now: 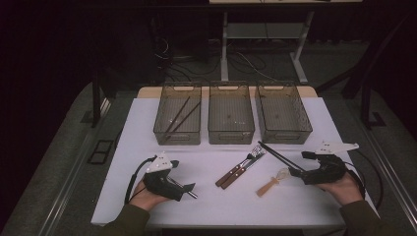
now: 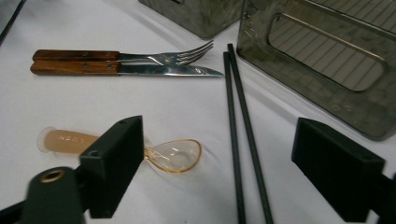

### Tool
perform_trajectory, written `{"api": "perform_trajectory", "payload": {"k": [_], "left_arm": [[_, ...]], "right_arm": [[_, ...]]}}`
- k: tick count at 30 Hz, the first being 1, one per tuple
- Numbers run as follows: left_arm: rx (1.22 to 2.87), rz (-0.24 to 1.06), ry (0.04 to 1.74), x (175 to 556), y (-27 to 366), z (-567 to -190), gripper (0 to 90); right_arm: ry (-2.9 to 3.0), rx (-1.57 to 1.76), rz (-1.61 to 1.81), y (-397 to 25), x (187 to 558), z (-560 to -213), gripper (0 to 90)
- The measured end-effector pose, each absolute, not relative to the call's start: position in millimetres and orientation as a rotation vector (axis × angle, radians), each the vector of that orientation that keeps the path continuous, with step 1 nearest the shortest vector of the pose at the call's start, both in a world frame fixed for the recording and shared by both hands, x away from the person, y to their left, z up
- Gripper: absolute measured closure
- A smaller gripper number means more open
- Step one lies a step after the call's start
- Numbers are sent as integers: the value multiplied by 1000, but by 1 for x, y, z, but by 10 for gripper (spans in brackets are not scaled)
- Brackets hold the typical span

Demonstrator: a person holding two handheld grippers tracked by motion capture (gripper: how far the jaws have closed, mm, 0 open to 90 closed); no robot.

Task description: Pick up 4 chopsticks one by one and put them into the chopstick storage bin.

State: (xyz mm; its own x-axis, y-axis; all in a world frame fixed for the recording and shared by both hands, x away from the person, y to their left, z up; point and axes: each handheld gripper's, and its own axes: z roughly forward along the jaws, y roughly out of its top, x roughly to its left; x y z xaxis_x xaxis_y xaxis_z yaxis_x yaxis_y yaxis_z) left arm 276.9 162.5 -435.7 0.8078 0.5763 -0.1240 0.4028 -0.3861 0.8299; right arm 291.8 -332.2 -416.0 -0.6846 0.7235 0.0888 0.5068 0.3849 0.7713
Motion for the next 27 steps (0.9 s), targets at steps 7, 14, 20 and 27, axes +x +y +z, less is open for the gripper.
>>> {"api": "perform_trajectory", "payload": {"k": [7, 14, 20, 27], "left_arm": [[2025, 227, 739, 278, 163, -436, 0], [2028, 222, 744, 279, 163, -437, 0], [2030, 213, 747, 279, 163, -437, 0], [2033, 208, 748, 279, 163, -437, 3]], "right_arm": [[2398, 1110, 1186, -344, 302, -416, 321], [2426, 1136, 1158, -351, 316, -420, 501], [2462, 1125, 1122, -350, 324, -426, 625], [2505, 1104, 1023, -345, 325, -434, 725]]}}
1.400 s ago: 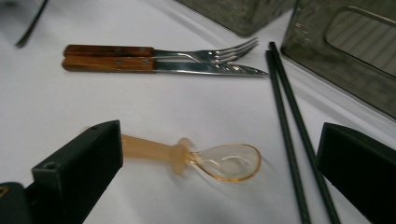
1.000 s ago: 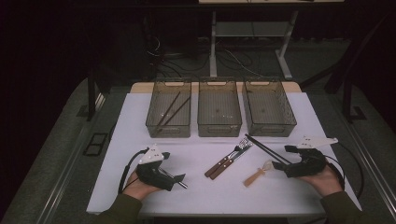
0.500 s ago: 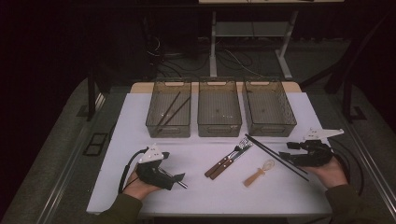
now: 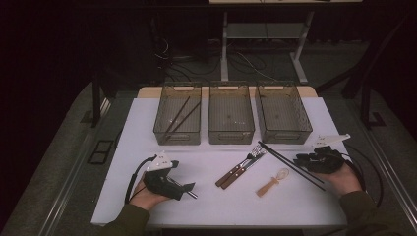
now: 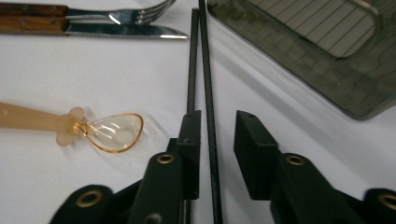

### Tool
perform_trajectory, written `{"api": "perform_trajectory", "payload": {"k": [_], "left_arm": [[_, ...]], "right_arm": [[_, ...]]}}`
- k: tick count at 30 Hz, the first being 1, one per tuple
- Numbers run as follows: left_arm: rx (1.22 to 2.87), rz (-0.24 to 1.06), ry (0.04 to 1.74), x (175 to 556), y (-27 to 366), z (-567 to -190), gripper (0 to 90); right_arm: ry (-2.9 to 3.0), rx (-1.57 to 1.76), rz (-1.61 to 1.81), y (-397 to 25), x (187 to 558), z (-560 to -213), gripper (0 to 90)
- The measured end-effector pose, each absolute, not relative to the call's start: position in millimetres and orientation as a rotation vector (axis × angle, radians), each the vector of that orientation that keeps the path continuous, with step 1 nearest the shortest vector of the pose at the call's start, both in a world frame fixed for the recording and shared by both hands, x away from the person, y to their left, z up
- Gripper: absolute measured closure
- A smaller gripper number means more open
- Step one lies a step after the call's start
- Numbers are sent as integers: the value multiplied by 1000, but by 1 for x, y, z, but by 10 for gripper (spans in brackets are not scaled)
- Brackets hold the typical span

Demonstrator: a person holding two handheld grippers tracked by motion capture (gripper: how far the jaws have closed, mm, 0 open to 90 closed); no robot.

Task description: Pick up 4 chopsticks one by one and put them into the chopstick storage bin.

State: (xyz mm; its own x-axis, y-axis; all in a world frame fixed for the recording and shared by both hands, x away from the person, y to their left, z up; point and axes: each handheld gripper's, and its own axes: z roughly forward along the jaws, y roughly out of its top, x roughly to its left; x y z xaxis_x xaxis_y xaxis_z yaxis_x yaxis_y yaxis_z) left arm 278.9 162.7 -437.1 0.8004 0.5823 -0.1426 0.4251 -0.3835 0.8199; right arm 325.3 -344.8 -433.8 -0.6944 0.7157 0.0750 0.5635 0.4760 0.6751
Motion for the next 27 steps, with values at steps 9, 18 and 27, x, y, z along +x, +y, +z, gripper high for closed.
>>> {"api": "perform_trajectory", "payload": {"k": [9, 18, 27], "left_arm": [[2034, 203, 749, 279, 163, -437, 8], [2040, 198, 745, 279, 162, -438, 12], [2045, 194, 745, 279, 161, -438, 16]], "right_arm": [[2541, 1095, 967, -338, 327, -441, 788], [2543, 1072, 929, -334, 328, -444, 831], [2541, 1052, 936, -335, 327, -447, 843]]}}
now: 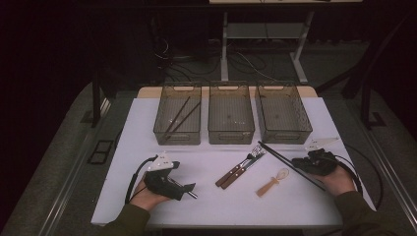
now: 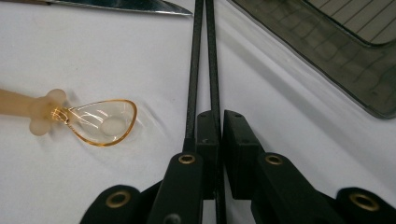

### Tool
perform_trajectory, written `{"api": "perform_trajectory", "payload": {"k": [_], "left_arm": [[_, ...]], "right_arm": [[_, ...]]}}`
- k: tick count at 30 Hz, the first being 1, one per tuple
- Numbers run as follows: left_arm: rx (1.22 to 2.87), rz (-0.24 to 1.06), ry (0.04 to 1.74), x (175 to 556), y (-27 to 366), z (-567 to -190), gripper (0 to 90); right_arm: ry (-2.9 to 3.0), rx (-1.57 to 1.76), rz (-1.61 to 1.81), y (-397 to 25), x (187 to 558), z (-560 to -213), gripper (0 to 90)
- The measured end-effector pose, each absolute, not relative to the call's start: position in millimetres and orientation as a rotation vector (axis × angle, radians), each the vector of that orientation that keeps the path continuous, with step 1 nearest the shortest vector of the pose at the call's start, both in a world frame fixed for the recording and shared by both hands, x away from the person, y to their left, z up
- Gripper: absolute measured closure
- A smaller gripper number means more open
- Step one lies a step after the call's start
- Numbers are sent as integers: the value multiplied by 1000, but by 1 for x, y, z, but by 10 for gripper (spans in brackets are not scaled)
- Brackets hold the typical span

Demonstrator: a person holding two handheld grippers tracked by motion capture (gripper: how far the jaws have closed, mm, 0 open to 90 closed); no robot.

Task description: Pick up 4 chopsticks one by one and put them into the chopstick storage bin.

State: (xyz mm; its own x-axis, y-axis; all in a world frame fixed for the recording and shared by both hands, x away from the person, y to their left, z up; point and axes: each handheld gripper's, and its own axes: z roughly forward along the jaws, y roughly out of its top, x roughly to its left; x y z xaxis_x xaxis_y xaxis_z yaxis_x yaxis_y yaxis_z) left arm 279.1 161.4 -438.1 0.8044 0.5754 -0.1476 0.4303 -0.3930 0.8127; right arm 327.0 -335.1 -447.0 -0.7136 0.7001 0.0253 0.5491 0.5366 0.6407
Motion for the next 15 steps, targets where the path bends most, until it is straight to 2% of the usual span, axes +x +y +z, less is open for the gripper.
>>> {"api": "perform_trajectory", "payload": {"k": [15], "left_arm": [[2049, 190, 740, 279, 161, -438, 25]], "right_arm": [[2551, 1026, 937, -336, 326, -446, 857]]}}
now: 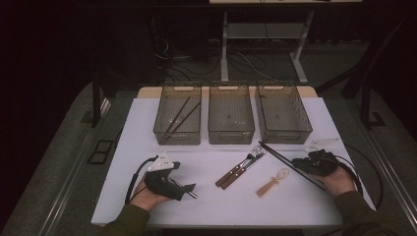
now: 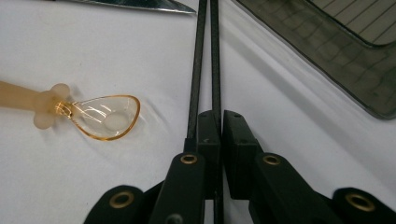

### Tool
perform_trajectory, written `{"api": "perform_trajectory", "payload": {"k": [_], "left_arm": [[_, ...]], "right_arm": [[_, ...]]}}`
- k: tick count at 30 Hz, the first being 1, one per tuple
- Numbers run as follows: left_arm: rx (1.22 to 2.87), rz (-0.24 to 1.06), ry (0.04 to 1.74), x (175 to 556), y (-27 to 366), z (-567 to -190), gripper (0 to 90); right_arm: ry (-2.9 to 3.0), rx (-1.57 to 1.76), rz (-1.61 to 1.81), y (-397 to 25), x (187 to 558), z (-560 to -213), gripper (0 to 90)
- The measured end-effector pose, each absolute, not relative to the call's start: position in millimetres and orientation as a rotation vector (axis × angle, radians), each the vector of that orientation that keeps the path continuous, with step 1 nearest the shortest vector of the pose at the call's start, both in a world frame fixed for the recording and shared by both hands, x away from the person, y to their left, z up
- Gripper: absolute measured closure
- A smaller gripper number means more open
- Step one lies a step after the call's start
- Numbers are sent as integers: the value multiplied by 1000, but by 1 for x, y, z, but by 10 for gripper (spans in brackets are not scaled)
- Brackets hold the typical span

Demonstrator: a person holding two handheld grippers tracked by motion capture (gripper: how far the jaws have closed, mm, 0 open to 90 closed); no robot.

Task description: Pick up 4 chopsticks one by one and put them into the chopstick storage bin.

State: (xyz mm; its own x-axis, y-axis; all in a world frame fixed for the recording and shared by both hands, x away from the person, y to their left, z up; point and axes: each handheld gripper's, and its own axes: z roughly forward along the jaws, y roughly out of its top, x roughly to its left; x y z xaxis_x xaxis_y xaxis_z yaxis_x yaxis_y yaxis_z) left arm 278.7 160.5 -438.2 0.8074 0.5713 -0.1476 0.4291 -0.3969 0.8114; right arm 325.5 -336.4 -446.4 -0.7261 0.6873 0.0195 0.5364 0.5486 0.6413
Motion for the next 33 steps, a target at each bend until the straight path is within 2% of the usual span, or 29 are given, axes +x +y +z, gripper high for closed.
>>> {"api": "perform_trajectory", "payload": {"k": [33], "left_arm": [[2048, 179, 730, 278, 159, -437, 27]], "right_arm": [[2529, 1045, 1099, -359, 311, -415, 856]]}}
